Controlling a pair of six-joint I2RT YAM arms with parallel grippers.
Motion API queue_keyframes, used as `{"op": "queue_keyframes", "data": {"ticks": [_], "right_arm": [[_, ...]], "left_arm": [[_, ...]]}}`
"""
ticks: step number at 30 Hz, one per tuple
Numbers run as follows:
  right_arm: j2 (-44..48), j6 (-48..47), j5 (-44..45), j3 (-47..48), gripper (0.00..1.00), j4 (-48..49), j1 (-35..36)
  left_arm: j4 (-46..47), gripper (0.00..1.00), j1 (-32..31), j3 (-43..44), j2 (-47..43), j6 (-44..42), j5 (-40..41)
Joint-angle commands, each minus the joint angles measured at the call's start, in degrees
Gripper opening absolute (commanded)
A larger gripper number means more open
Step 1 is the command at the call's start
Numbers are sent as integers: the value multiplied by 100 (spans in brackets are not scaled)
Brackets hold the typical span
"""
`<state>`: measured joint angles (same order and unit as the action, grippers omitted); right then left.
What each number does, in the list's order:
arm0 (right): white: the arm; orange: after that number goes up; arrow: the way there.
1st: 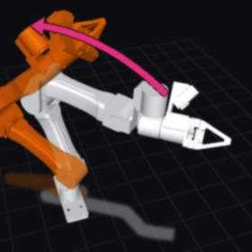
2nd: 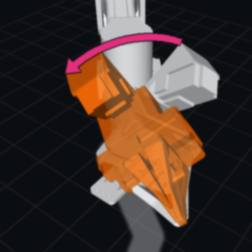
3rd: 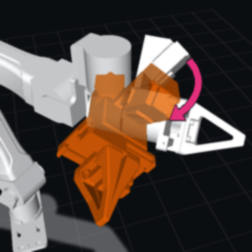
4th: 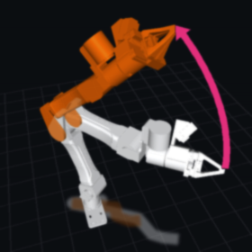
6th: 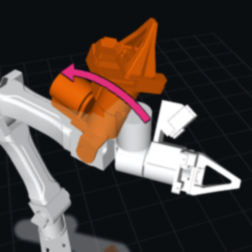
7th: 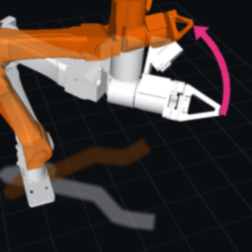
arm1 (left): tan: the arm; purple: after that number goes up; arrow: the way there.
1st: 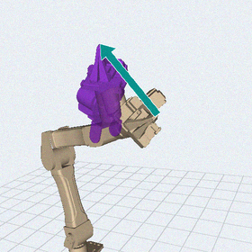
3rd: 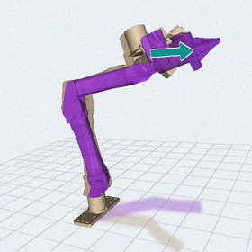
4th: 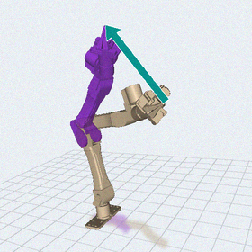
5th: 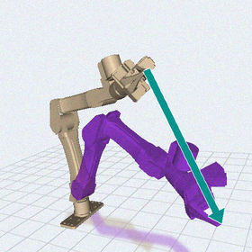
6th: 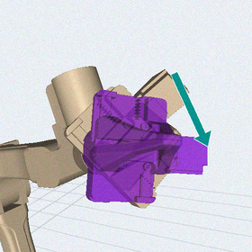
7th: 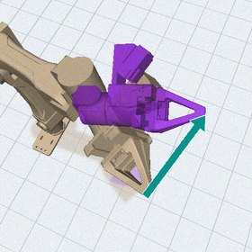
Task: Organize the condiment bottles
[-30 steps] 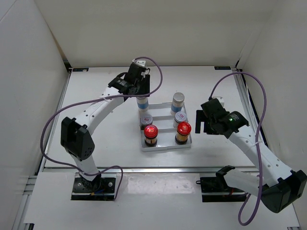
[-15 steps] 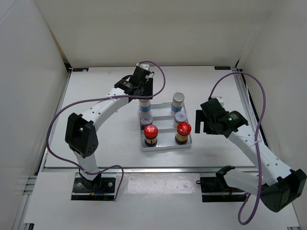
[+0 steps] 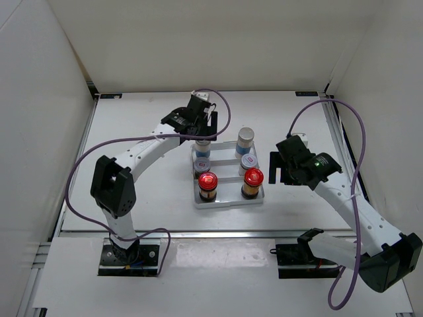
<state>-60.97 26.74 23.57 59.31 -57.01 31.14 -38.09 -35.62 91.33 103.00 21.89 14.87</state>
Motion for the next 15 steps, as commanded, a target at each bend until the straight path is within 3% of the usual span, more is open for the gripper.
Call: {"op": "queue_keyframes", "data": {"ticks": [1,9,15], "right_arm": [[-55,-29,-11,-7,100,68,-11],[-55,24,42,-7,100,68,-11],[-55,216,226,107,100,-63,94]], "left_arm": [[231,100,-16,-19,-122,61,235],[74,100,-16,-27,-1087,-580,999],[73,100,-16,-1185,-3160,-1379,2133]]}}
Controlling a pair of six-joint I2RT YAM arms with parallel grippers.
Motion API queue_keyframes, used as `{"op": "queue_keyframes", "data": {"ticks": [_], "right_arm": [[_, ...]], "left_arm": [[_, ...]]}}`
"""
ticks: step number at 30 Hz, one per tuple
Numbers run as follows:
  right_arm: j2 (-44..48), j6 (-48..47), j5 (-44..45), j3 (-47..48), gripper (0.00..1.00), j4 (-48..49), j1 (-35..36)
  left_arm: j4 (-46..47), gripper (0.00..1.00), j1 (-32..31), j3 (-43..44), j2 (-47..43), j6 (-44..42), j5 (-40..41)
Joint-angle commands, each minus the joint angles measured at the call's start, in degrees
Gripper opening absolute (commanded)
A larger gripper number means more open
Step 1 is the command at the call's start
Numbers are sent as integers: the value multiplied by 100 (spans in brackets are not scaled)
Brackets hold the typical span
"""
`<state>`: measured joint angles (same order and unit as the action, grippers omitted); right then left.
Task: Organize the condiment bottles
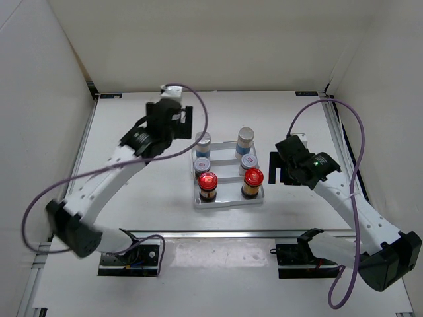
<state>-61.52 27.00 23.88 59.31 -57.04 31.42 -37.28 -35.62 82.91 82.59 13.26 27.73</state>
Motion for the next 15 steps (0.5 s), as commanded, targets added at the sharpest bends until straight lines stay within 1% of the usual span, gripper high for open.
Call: {"op": "queue_keyframes", "data": {"ticks": [1,2,3,4,5,6,7,8,9,10,11,12,13,14,15], "right_arm": [[-1,191,196,107,100,-62,66],[51,191,248,107,100,-62,66],[52,191,249,107,100,-62,66],[52,191,249,107,100,-62,66],[52,191,249,107,100,-62,66],[52,191,318,107,100,-62,66],[52,191,319,107,100,-62,66],[52,191,319,107,100,-62,118],[52,191,380,107,100,-62,119],[0,252,381,107,100,-114,119],[-62,305,450,107,100,-167,119],[-62,305,503,107,100,-168,119],[-114,305,556,107,100,-228,119],[-115,375,556,107,100,-229,119],[-115,376,609,168,100,-290,119]], "left_arm": [[-8,100,-16,-816,-1409,-708,909],[-8,100,-16,-1064,-1978,-806,962],[45,100,-16,-1545,-2523,-990,963],[45,100,-16,-1785,-2528,-1061,963],[115,100,37,-2031,-3042,-1062,1076],[202,100,37,-2295,-3299,-1062,1147],[282,100,37,-2872,-3563,-1062,1226],[361,100,37,-3182,-4079,-1062,1226],[596,100,37,-3472,-4345,-1010,1226],[947,100,-41,-4023,-4652,-1114,1296],[1107,100,-42,-4124,-5247,-1280,1114],[1448,100,-94,-4230,-5540,-1386,1017],[1660,100,-95,-4379,-5813,-1483,1016],[1836,100,-95,-4754,-6303,-1658,1016],[1969,100,-95,-4950,-6516,-1720,1172]]}}
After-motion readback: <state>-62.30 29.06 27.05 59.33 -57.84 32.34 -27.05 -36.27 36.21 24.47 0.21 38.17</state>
